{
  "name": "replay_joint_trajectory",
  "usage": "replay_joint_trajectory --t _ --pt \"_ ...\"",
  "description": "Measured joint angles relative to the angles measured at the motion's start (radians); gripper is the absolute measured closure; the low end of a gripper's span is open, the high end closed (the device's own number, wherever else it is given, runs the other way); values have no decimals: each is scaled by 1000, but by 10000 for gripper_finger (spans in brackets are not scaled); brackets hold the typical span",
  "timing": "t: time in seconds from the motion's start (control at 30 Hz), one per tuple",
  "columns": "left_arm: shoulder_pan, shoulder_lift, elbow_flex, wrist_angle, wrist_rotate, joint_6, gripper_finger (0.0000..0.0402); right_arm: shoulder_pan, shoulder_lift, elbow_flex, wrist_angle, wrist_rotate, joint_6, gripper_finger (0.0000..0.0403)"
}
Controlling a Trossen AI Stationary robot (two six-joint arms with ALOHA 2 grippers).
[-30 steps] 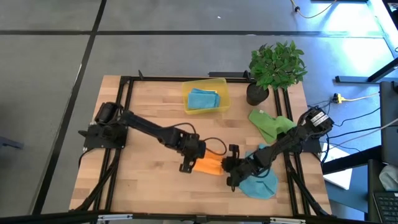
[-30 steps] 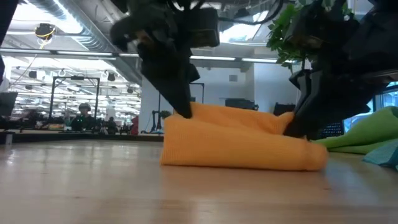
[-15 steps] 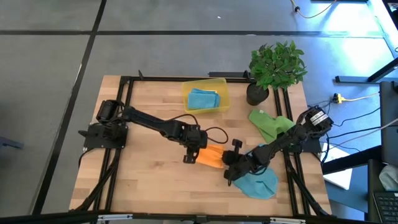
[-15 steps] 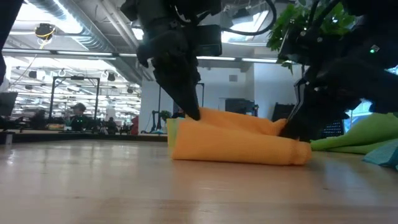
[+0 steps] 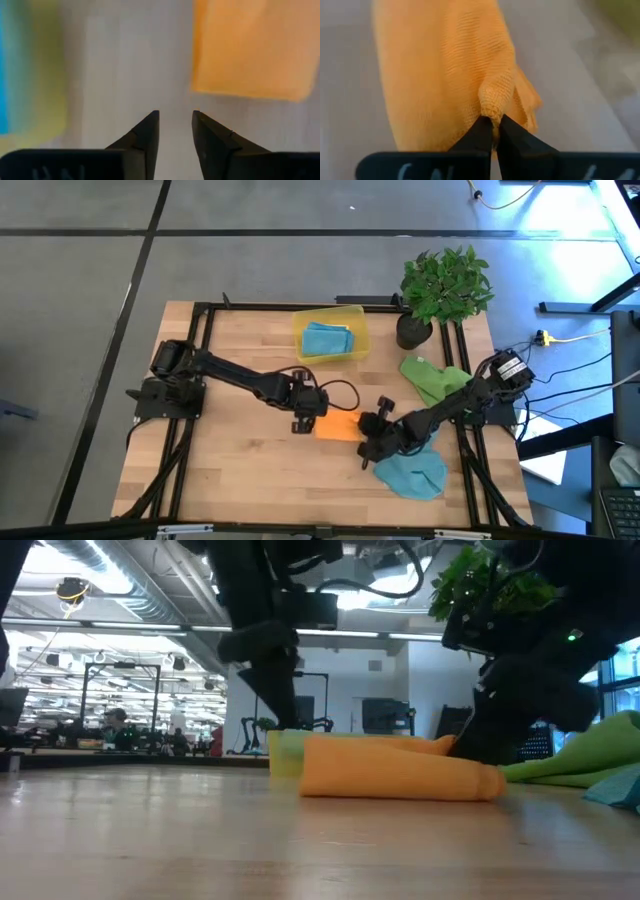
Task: Fold microfiber towels
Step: Fold the orange microfiber towel
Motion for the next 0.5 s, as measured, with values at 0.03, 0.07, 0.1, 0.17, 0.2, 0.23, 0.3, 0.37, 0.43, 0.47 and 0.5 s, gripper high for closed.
replay_joint_trajectory --t 0.03,0.07,0.1,0.17,0.2,0.23,0.3,0.37,0.43,0.47,0.5 --pt "0 -2 0 0 -11 -14 296 -1 0 0 -9 18 3 385" --pt "0 -4 1 1 -14 -18 296 -2 0 0 -17 35 3 382" --pt "-1 -9 0 -15 -14 -23 296 -2 0 0 -22 47 -5 378" --pt "-11 -18 0 -7 -15 -43 296 -6 0 0 -31 53 -32 364" --pt "-19 -18 2 4 -14 -48 296 -9 -4 0 -47 52 -41 355" --pt "-28 -17 2 -2 -14 -62 296 -14 -6 0 -51 52 -45 345" --pt "-50 -16 0 6 -32 -87 296 -26 -11 0 -54 54 -50 321" --pt "-74 -15 0 43 -65 -90 296 -35 -25 0 -69 57 -57 294" --pt "-100 -15 0 69 -79 -69 297 -39 -45 0 -75 59 -79 268" --pt "-114 -16 -6 92 -85 -34 297 -39 -57 0 -79 70 -107 255" --pt "-131 -17 -21 130 -112 -10 297 -38 -66 0 -71 88 -129 245"
